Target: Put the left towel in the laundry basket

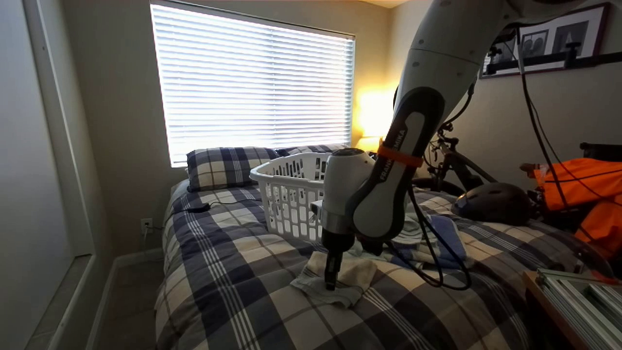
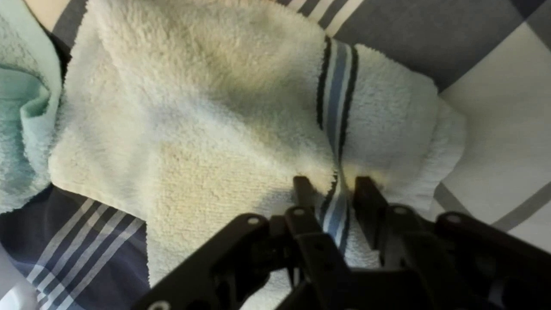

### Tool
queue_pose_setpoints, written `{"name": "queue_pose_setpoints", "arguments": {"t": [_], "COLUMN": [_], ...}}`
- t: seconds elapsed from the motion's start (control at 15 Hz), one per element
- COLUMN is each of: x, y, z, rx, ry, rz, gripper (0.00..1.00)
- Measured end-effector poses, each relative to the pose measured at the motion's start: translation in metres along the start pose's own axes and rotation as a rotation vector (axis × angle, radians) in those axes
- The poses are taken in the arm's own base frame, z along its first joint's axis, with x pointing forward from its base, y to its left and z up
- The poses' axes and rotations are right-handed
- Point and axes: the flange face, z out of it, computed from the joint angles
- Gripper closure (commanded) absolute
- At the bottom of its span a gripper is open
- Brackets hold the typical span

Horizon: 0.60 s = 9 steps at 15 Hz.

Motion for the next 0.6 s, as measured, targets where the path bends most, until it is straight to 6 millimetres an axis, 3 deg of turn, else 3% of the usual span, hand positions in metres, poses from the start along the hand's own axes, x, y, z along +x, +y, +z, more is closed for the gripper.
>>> {"name": "queue_pose_setpoints", "arguments": {"t": [0.2,0.33,0.6], "x": [0.002,0.001,0.002], "y": [0.000,0.000,0.008], "z": [-0.002,-0.006,-0.033], "rx": [0.001,0.007,0.009], "ry": [-0.003,-0.029,-0.075], "rz": [0.004,0.006,0.013], "gripper": [0.98,0.95,0.95]}}
